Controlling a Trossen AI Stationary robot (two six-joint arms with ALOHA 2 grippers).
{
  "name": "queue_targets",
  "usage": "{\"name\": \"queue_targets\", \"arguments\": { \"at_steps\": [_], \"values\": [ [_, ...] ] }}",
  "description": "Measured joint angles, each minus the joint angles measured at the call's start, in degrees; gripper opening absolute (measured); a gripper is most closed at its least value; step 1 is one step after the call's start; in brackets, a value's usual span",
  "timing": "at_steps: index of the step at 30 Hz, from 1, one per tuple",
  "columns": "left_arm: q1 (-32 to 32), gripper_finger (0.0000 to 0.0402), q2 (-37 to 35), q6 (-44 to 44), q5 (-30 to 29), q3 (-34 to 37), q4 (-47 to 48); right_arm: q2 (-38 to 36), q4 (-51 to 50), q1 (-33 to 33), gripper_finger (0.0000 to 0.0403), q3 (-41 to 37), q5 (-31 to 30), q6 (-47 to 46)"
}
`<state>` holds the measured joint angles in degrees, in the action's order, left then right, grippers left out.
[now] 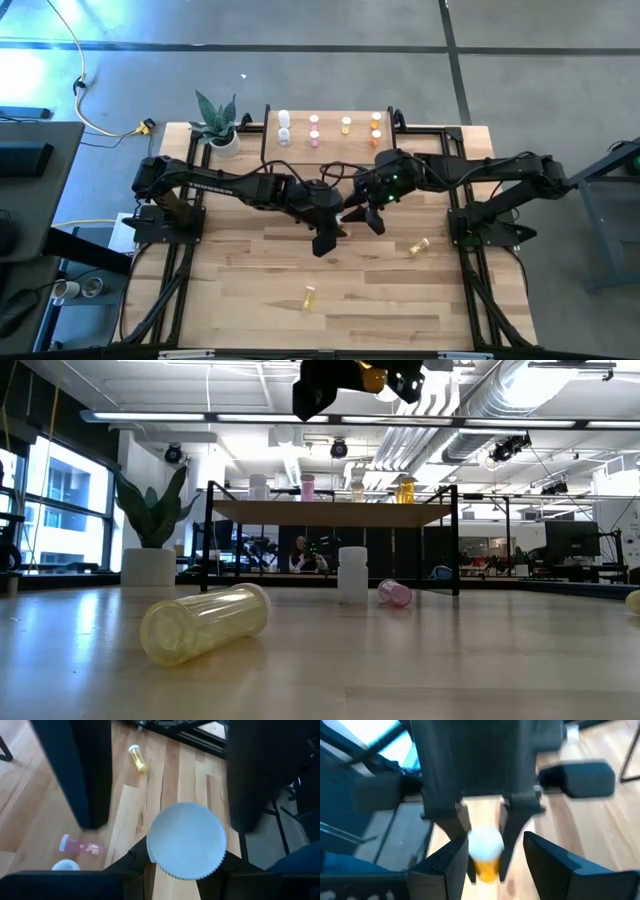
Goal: Pick and place medicine bottles onto shelf by color
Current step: Put the orange pill bottle aligned with the other orange pill bottles on the shelf
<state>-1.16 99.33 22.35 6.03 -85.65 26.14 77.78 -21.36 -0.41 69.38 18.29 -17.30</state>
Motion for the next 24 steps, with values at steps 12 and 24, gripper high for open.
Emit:
{"name": "queue_targets", "arguments": {
  "at_steps": [12, 24],
  "values": [
    [0.1, 0.0095, 0.0, 0.1, 0.2, 0.0, 1.2, 2.3, 1.7, 1.9, 0.0181, 0.0, 1.7, -2.2],
    [0.1, 0.0095, 0.0, 0.7, 1.7, 0.0, 0.9, 3.1, 1.4, 2.0, 0.0181, 0.0, 1.7, -3.4]
  ]
}}
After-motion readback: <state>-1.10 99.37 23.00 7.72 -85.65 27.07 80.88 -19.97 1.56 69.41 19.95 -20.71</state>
